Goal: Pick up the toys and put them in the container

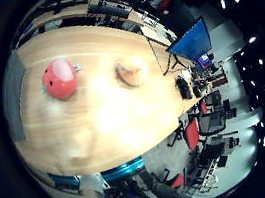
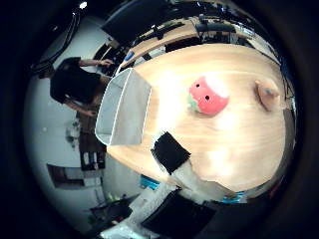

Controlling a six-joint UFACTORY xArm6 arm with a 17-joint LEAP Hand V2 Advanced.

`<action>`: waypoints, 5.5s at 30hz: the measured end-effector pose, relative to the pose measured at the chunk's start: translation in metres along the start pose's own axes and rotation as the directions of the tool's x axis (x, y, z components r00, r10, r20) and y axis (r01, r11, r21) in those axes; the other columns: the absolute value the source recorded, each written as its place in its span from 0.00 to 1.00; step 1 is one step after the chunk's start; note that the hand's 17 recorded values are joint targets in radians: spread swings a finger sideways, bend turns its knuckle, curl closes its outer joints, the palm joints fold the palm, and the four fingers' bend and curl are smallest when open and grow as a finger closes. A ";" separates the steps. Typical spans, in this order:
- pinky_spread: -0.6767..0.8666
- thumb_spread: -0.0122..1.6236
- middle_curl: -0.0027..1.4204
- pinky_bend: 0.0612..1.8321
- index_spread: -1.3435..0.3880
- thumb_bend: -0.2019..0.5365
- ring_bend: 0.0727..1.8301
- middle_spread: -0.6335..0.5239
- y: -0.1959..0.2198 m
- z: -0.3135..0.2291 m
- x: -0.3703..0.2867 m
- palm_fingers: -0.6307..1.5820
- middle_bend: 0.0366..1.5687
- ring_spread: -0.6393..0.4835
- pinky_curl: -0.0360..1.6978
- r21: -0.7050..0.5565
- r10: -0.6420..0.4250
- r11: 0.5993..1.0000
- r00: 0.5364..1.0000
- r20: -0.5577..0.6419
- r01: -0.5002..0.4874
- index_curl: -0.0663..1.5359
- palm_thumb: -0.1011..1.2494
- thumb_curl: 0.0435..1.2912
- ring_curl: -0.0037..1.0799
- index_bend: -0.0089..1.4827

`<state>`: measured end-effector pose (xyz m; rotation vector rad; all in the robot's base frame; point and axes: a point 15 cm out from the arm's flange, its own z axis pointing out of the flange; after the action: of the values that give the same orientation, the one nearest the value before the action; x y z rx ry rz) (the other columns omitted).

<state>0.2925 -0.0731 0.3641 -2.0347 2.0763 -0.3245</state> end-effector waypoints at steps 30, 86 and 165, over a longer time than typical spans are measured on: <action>0.73 0.66 0.26 0.25 0.52 0.24 0.24 0.46 -0.077 0.086 -0.004 0.42 0.12 0.55 0.20 -0.075 -0.054 0.996 0.998 0.038 0.056 0.19 0.27 0.19 0.23 0.10; 0.22 0.74 0.48 0.64 0.56 0.34 0.69 0.33 -0.105 0.210 0.019 0.90 0.69 0.36 0.33 -0.197 -0.046 0.979 0.998 0.040 0.053 0.36 0.52 0.21 0.49 0.62; 0.55 0.53 0.25 0.56 0.51 0.21 0.41 0.43 -0.047 -0.003 -0.396 0.24 0.37 0.55 0.30 -0.052 -0.687 0.672 0.648 0.331 0.739 0.29 0.11 0.15 0.26 0.25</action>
<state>0.3446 0.3223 0.3817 -2.7586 1.0662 0.0634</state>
